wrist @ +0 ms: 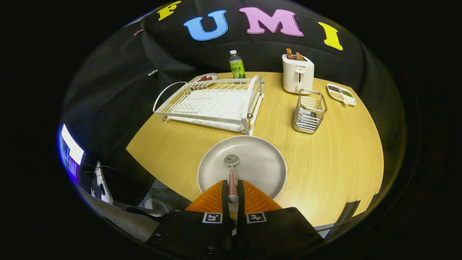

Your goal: Take the plate from the dish rack, then take the spoon from the basket and place it into the plate.

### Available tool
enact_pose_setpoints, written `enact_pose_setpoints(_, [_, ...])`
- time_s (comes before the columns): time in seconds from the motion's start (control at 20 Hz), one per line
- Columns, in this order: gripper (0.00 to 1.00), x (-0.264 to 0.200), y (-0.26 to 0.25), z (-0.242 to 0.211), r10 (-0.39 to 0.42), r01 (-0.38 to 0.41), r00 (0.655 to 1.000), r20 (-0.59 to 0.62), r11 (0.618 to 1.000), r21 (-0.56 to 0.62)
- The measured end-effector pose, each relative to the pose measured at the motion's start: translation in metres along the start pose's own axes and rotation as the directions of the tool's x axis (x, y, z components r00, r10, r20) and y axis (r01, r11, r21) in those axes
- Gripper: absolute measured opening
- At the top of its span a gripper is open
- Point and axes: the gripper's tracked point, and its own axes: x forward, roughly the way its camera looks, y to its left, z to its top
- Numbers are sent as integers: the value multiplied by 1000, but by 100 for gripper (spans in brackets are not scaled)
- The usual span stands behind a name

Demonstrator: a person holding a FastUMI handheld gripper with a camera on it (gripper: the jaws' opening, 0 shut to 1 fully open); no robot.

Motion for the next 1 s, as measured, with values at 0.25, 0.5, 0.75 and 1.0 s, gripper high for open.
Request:
enact_pose_setpoints(0.25, [9,11,-5,6,8,-8,1000,11,1000,21])
enact_pose_setpoints(0.5, [17,26,-14,-15,-21,20,999,-45,1000,-15])
enact_pose_setpoints(0.75, [52,43,-21,-14,-53,52,995,-84,999,-10])
enact_pose_setpoints(1.0, [99,33,-28,19,-76,76,997,-10,997,19])
